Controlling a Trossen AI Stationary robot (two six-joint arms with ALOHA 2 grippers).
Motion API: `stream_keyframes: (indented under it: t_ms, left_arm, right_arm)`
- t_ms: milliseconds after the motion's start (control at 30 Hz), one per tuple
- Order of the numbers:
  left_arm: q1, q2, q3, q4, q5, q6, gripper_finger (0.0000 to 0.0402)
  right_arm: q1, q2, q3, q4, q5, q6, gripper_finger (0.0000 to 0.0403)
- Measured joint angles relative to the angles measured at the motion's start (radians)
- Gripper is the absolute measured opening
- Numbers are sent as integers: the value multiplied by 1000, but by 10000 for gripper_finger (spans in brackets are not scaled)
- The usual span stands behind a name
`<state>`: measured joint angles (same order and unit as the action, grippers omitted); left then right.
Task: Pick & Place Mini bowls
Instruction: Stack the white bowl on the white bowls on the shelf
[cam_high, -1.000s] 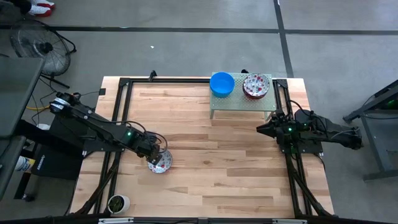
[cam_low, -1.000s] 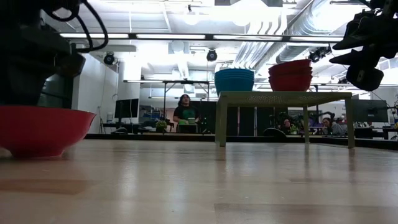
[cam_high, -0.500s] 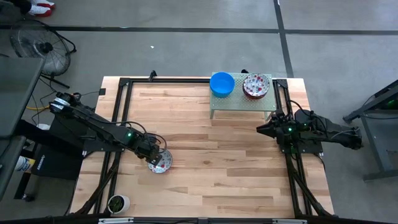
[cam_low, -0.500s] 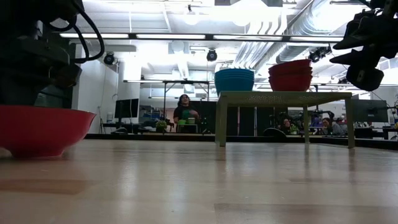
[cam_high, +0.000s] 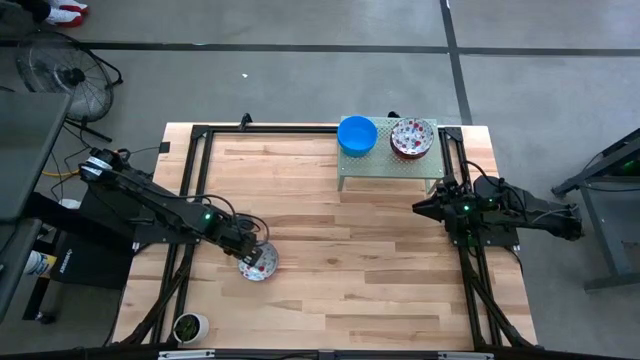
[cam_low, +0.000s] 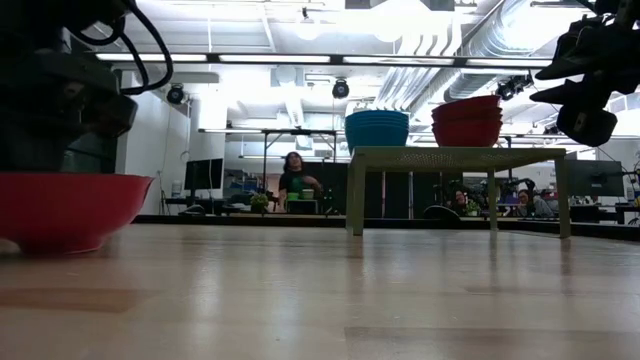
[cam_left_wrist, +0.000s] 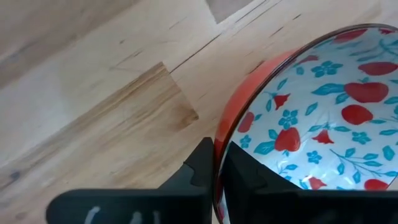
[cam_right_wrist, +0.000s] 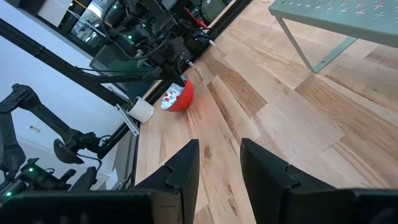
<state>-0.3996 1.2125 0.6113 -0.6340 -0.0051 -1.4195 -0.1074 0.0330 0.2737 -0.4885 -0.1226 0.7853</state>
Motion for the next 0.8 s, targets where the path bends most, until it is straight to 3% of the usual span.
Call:
stream_keyframes:
  t_ms: [400, 800]
  left_arm:
    - [0, 2, -3, 73, -149, 47, 5]
    - [0, 2, -3, 321, -408, 204, 5]
  right_arm:
    - [0, 0, 0, 0, -8, 2, 105]
    - [0, 0, 0, 0, -49, 132, 105]
